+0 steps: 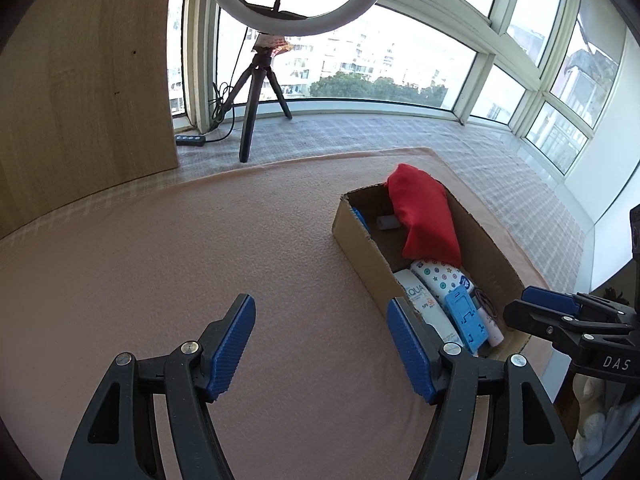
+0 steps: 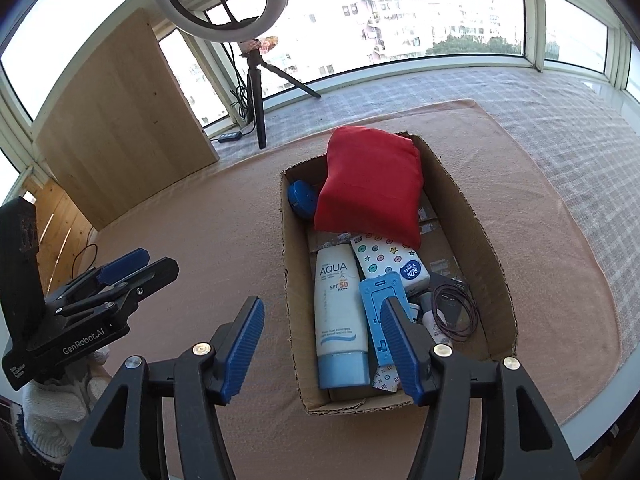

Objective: Organize objects

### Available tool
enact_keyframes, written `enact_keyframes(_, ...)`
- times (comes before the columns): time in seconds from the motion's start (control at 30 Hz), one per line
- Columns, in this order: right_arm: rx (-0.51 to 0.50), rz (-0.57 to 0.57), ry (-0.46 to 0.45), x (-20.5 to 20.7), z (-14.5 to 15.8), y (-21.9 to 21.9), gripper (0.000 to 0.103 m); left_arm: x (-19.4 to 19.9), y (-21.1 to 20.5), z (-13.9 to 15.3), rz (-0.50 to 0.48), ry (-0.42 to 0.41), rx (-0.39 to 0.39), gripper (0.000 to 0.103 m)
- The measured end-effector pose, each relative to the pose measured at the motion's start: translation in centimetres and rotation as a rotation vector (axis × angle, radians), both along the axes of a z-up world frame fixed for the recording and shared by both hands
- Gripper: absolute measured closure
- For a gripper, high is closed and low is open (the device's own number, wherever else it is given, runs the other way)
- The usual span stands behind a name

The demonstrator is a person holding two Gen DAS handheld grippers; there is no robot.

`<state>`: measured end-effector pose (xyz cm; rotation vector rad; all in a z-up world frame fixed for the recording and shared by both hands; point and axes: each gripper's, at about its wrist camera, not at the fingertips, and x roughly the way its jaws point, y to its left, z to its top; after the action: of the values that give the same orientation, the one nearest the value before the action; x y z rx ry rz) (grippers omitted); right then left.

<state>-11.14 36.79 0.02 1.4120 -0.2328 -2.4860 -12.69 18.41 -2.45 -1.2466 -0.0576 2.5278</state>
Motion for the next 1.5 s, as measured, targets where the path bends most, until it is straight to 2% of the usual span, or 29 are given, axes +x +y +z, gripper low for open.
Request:
enact_keyframes(0.3, 0.016, 0.075, 0.030, 1.1, 0.5, -5.4, 0.043, 3.3, -6.1, 1.3, 0.111, 0.026, -0.024, 0.026)
enact_keyframes(0.63, 0.059, 0.176, 0.069, 2.9, 1.2, -11.4, 0.037, 7.0, -12.7, 1.3, 0.241, 0.005, -0.029, 0.025)
enact_keyframes(0.73, 0.073, 0.191, 0.083, 3.5, 1.2, -12.8, 0.034, 8.2, -14.3, 1.4, 0.273, 0.005, -0.041, 0.022)
enact_keyframes(1.03, 0.124, 0.240, 0.114, 5.4, 0.7, -16.6, 0.031, 10.9, -18.3, 0.9, 0.368, -0.002, -0.076, 0.019)
enact_keyframes(1.2, 0.150, 0.263, 0.125, 6.0, 0.4, -18.2, 0.031, 11.7, -19.6, 0.3, 0.396, -0.011, -0.104, 0.019)
enact_keyframes(1.5, 0.154, 0.269, 0.120, 6.1, 0.1, -19.5, 0.030, 11.8, -21.3, -0.2, 0.429, -0.028, -0.104, 0.018)
